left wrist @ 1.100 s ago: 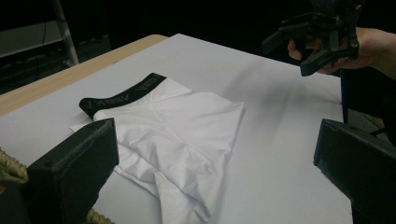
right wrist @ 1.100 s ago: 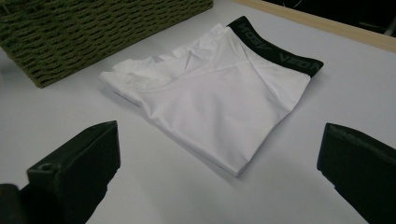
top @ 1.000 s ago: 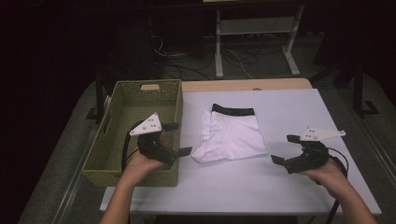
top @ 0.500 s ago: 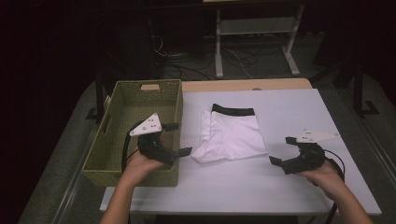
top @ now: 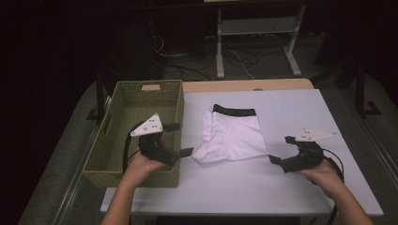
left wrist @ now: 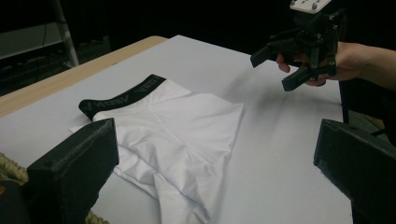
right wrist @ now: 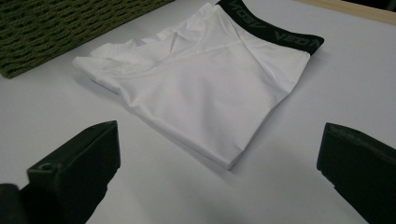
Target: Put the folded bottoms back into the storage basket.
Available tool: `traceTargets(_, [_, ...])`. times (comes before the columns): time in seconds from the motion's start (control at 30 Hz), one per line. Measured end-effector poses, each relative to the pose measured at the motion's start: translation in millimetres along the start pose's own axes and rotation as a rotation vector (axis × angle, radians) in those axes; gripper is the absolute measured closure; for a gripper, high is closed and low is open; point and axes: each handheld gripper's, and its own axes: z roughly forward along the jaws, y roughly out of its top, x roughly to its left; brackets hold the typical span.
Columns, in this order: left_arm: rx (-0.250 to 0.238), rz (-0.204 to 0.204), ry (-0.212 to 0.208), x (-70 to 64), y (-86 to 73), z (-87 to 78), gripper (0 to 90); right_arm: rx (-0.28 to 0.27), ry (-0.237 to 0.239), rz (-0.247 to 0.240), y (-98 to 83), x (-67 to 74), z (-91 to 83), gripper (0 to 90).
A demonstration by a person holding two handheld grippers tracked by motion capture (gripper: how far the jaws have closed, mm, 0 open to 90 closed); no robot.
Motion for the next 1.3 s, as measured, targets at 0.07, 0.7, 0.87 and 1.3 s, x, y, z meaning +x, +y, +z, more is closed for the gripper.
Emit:
traceTargets(0.07, [0.0,0.001,0.001,-0.2,-0.1,0.0,0.0,0.001,0.003,0.003,0.0,-0.5,1.5,0.0])
traceTargets(0.7, [0.003,0.002,0.004,0.2,-0.1,0.3,0.0,0.019,0.025,-0.006,5.8,-1.6,20.2,0.2])
traceTargets(0.87, [0.004,0.001,0.003,0.1,-0.1,0.5,0.0,0.015,0.039,-0.008,7.3,-3.8,26.4,4.3])
traceTargets(1.3, [0.005,0.0,-0.003,0.4,-0.1,0.8,0.1,0.089,0.047,-0.007,2.2,-13.1,48.0,18.5])
